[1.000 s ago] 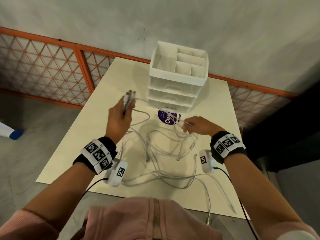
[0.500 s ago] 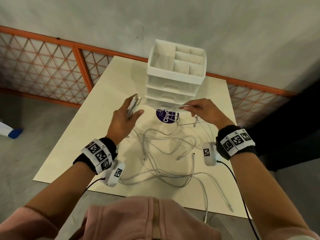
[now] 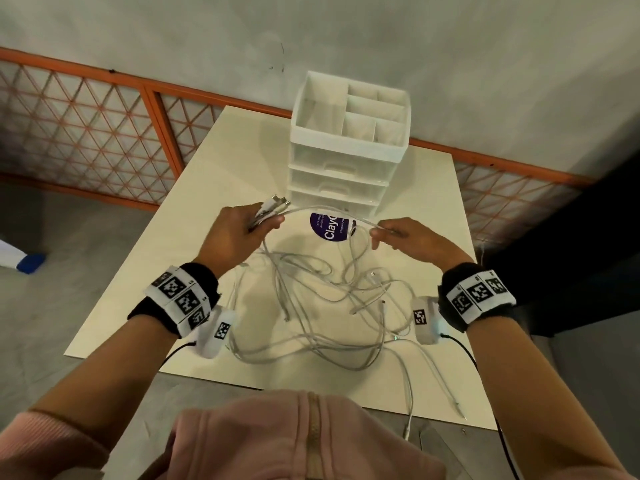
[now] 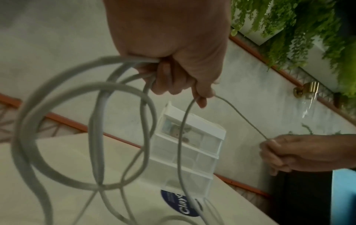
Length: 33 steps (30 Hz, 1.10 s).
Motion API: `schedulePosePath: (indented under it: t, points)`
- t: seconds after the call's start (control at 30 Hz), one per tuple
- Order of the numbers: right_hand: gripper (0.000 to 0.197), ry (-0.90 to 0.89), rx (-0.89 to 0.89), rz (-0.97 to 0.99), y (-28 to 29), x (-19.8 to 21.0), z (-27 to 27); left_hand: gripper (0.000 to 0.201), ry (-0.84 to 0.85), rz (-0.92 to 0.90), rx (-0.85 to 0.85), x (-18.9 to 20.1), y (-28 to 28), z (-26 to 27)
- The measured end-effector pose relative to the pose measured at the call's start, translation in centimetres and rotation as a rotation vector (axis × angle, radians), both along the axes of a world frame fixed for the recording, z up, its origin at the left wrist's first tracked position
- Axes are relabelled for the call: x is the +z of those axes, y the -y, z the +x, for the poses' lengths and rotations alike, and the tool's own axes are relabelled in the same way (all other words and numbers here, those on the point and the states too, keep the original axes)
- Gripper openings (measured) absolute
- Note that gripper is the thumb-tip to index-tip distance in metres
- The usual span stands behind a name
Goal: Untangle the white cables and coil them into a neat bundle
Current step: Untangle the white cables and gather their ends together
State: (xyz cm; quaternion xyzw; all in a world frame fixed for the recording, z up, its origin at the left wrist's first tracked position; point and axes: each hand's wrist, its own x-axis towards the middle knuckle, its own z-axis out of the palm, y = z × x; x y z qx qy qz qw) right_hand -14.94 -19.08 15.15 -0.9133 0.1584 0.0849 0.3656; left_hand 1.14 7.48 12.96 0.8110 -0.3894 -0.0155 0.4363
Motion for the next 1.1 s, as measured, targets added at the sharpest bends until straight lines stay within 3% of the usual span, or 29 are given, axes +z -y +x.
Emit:
schedulePosePath:
  t: [0.1,0.2,0.37,0.43,0.5,0.57,0.73,0.9,1.0,1.1]
  points:
    - [0.031,0.016,-0.057,0.141,1.0,-1.2,-2.1,0.041,-0.243,0.216,-0.053,-0.2,-1.4,0.3]
    - [0.03,-0.108,-0.03,0.162,1.0,-2.3,-3.3,0.05,-0.369,0.407,-0.188,-0.9,-1.4,-0.6]
    - [0.011,-0.618,0.099,-0.085,2.7,-6.3,-5.2,0.028,-0.423,0.542,-0.215,-2.2,-1.6,-1.3]
    - [0.012,-0.777,0.062,-0.228,3.5,-8.5,-6.5,0.027,-0.421,0.601,-0.197,-2.4,-2.1,-1.0]
    - [0.018,-0.824,-0.046,-0.314,3.9,-10.6,-7.3,0.024,-0.431,0.66,-0.194,-2.6,-2.7,-0.8]
    - [0.031,-0.799,-0.165,-0.367,3.6,-11.8,-7.2,0.025,-0.458,0.692,-0.207,-3.0,-3.1,-0.8]
    - [0.025,-0.533,-0.326,-0.358,1.5,-11.8,-4.5,0.029,-0.463,0.674,-0.241,-3.4,-2.7,-1.5]
    - [0.035,-0.49,-0.371,-0.39,0.2,-14.2,-4.1,0.031,-0.433,0.625,-0.25,-2.8,-1.9,-2.0]
    - [0.027,-0.421,-0.383,-0.288,0.8,-13.4,-3.6,0.034,-0.423,0.592,-0.219,-2.9,-1.7,-1.8]
    - [0.015,-0.142,-0.435,-0.077,1.8,-10.6,-2.1,0.039,-0.459,0.468,-0.172,-2.7,-1.4,-1.7]
